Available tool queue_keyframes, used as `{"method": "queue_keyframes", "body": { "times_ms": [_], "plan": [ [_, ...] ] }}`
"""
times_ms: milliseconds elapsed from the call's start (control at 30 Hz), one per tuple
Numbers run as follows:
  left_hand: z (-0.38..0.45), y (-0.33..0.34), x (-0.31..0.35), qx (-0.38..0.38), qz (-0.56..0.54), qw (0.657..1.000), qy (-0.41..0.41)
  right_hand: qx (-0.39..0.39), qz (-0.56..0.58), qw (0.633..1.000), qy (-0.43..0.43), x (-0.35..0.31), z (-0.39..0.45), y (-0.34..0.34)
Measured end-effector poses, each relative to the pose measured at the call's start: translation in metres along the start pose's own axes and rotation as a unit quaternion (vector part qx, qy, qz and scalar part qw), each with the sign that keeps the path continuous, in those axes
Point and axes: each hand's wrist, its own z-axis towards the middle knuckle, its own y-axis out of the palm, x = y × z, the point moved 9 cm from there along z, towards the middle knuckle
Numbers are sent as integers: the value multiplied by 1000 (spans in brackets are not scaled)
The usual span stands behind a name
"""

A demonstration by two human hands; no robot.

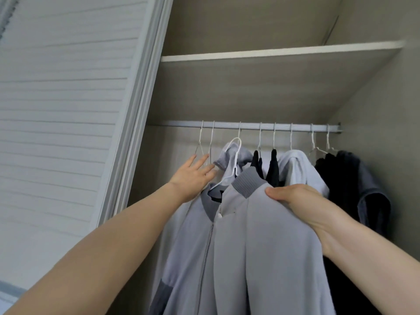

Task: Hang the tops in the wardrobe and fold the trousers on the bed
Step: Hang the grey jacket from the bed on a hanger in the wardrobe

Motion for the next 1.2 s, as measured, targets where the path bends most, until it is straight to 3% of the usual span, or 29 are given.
{"method": "queue_keyframes", "body": {
  "times_ms": [300,433,600,700,900,1200],
  "plan": [
    [20,16,-34,-74,38,996,-33,78,-98,992,-26,-37,37,18],
    [30,23,-40,-65,50,996,-21,98,-147,982,-64,-59,63,33],
    [29,38,-54,-76,57,996,-2,125,-148,978,-71,-78,107,64],
    [23,46,-68,-97,60,993,-14,113,-91,985,-95,-87,132,90],
    [14,42,-73,-53,72,996,-25,145,-92,980,-101,-96,191,120],
    [-11,38,-51,-4,-63,996,-69,166,-155,964,-140,-100,231,145]
  ]
}}
